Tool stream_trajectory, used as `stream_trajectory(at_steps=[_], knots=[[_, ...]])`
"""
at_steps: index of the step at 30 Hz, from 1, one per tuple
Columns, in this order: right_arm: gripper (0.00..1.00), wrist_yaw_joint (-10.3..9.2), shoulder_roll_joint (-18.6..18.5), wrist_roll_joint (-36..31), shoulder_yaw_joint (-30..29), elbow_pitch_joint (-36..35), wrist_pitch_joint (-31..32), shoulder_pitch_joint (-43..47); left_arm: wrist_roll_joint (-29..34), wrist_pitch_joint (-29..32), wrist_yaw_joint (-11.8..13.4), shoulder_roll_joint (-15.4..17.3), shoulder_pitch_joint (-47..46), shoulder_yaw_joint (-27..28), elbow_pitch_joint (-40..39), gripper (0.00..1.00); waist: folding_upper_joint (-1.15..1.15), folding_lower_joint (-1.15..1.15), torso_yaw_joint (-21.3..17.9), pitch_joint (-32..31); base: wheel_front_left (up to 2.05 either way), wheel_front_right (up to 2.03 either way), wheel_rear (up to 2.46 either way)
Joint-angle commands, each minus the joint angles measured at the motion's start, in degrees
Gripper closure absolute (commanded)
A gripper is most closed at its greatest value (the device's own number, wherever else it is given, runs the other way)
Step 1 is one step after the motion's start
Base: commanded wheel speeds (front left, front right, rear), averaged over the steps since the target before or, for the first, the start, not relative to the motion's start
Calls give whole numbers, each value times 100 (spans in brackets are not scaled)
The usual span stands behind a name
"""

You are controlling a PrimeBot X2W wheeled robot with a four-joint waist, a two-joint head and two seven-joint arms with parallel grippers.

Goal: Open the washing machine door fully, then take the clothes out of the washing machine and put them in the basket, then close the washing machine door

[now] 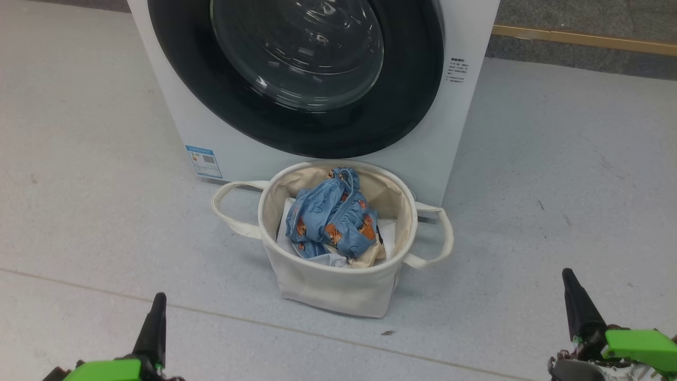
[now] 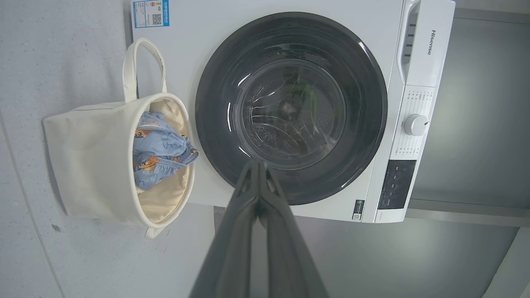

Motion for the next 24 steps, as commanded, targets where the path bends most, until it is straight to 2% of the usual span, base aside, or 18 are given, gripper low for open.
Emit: stream_trajectory(at_steps=[1,24], knots=[[100,1,-23,-30,95,-176,23,-280,-18,45,-41,41,-246,195,-203,100,0,0,0,0,0,0,0],[100,1,-14,-41,82,-175,34,-281,-18,45,-41,41,-246,194,-204,100,0,0,0,0,0,0,0]])
